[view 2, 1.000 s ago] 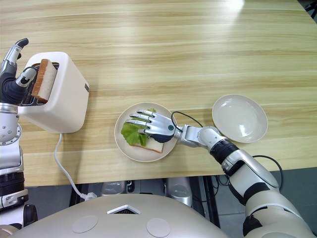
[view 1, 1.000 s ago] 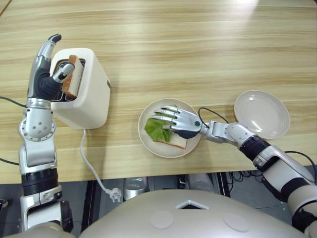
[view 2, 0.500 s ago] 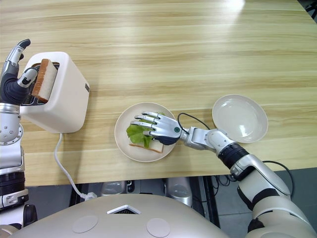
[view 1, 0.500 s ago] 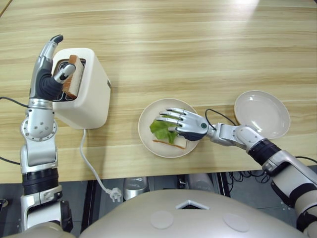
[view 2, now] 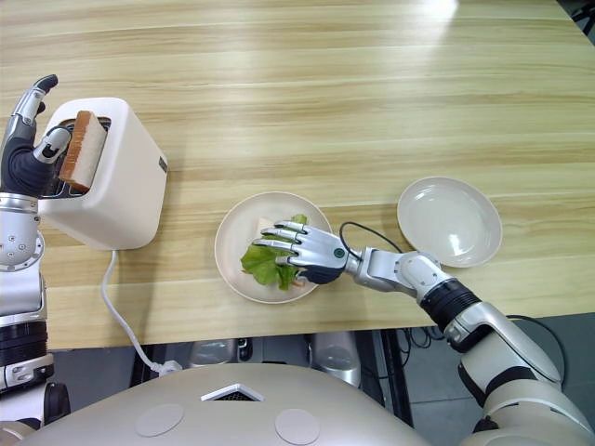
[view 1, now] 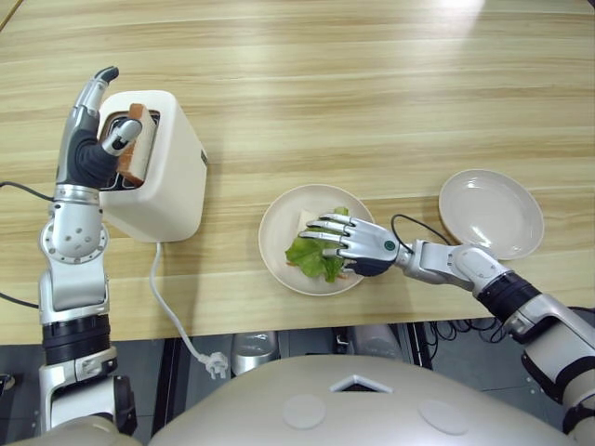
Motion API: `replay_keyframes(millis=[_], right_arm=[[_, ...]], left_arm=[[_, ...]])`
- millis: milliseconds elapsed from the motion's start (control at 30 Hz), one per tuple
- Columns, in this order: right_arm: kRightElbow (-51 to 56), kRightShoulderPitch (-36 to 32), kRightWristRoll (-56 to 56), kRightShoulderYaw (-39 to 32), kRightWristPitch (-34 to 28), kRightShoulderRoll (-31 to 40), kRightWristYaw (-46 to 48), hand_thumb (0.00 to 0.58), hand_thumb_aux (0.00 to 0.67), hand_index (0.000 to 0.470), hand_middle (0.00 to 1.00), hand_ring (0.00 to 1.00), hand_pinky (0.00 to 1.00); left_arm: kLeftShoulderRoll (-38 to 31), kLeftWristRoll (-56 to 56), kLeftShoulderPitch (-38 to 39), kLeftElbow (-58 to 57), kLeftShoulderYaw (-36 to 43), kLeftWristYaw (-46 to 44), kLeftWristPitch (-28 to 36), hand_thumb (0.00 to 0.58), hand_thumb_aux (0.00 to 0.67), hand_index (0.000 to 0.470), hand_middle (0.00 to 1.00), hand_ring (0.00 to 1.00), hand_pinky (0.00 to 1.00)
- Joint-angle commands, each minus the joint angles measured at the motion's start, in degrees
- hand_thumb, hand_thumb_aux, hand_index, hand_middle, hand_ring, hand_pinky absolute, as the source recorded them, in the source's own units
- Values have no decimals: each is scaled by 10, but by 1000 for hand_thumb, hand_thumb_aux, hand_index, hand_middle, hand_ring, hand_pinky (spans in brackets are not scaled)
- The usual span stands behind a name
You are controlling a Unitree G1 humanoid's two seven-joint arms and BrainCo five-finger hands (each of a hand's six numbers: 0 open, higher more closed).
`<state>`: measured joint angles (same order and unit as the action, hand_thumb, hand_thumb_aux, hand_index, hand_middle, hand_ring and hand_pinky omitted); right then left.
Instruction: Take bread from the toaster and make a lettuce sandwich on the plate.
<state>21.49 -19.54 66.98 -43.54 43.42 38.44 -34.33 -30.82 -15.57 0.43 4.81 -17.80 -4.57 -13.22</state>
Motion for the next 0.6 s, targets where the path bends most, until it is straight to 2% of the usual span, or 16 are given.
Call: replay_keyframes(millis=[33,467,600], right_arm=[[-3,4,-21,16,5,-1,19,0,0,0,0,0,0],[-83,17,-77,84,16,15,74,0,0,0,0,0,0],[-109,24,-110,105,24,0,90,0,0,0,0,0,0]], left_arm=[[-12,-9,3,-30,16,-7,-4,0,0,0,0,0,0],[-26,-3,9,-43,10,1,-5,0,0,0,0,0,0],[-34,-78,26,1,2,43,22,0,0,0,0,0,0]])
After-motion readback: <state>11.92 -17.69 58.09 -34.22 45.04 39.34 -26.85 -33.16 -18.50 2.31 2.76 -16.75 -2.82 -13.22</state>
